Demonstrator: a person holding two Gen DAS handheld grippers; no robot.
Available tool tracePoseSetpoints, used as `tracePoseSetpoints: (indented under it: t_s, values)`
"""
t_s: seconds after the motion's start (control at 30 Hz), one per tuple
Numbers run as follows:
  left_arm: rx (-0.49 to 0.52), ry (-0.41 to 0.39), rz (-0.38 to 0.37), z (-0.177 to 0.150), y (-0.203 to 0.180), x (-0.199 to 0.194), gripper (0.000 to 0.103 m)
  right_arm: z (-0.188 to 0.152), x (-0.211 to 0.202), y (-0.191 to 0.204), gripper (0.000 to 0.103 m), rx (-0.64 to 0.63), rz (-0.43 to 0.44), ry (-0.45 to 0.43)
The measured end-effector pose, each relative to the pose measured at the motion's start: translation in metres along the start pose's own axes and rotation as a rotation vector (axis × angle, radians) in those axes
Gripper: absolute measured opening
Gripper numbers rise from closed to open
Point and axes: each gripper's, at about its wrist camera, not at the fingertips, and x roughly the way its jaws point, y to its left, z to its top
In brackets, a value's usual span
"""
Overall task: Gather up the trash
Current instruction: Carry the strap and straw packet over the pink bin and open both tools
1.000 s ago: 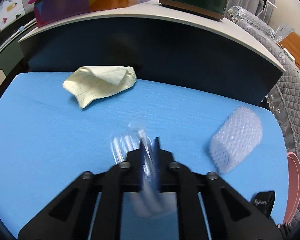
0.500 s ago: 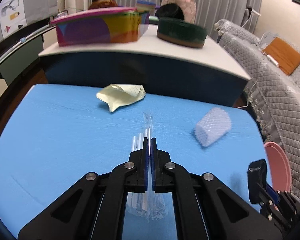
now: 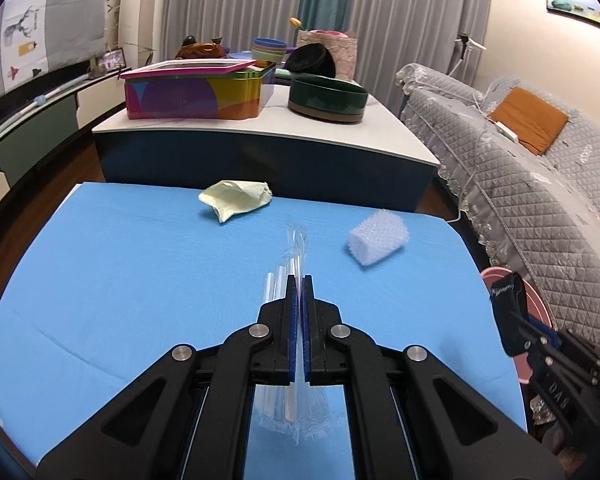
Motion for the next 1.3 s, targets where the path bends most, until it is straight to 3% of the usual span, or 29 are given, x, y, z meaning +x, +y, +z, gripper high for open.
tracePoseSetpoints:
  t_s: [0.5, 1.3]
  values:
    - [0.066, -0.023, -0.09, -0.014, -0.041, -0.009, 0.002, -0.003, -0.028, -0.034, 0.017, 0.05, -0.046, -0.04]
    - [0.21, 0.024, -0.202, -0.018, -0.148, 0.011, 0.002, 0.006, -0.062, -0.138, 0.017, 0.261, -0.153, -0.112]
